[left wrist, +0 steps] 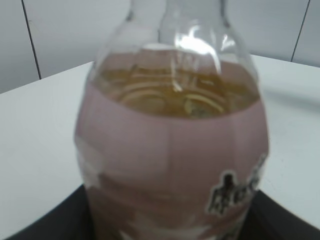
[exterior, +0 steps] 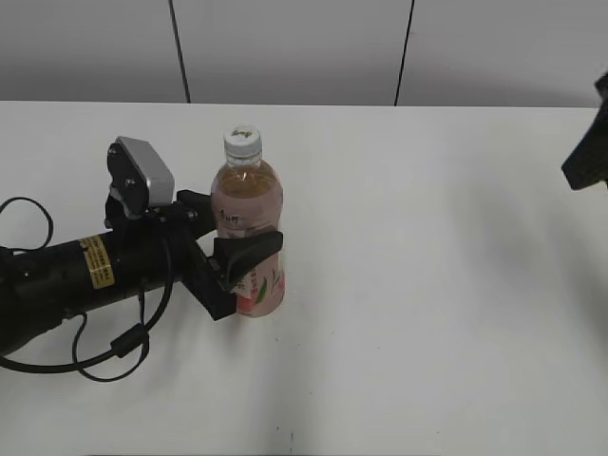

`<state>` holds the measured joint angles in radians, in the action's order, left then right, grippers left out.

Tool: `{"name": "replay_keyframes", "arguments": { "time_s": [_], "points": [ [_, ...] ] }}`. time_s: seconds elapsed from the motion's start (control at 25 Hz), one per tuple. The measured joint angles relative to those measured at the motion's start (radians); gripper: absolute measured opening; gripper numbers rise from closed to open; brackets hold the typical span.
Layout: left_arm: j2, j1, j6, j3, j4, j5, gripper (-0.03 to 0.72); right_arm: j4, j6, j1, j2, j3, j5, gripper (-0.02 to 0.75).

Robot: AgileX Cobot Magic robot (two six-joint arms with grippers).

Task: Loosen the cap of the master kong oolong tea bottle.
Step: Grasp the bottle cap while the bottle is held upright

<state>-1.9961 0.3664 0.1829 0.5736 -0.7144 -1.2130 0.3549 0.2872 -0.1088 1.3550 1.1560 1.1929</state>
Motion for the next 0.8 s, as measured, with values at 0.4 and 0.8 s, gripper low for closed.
{"name": "replay_keyframes", "arguments": {
  "time_s": [0.4, 0.8],
  "points": [
    [0.000, 0.000, 0.000, 0.000, 0.000, 0.000, 0.394, -0.168, -0.205, -0.328, 0.234, 0.322, 0.023, 0.315],
    [0.000, 0.000, 0.000, 0.000, 0.000, 0.000, 0.394, -0.171, -0.298, -0.537, 0.478, 0.658, 0.024, 0.315]
  ]
}}
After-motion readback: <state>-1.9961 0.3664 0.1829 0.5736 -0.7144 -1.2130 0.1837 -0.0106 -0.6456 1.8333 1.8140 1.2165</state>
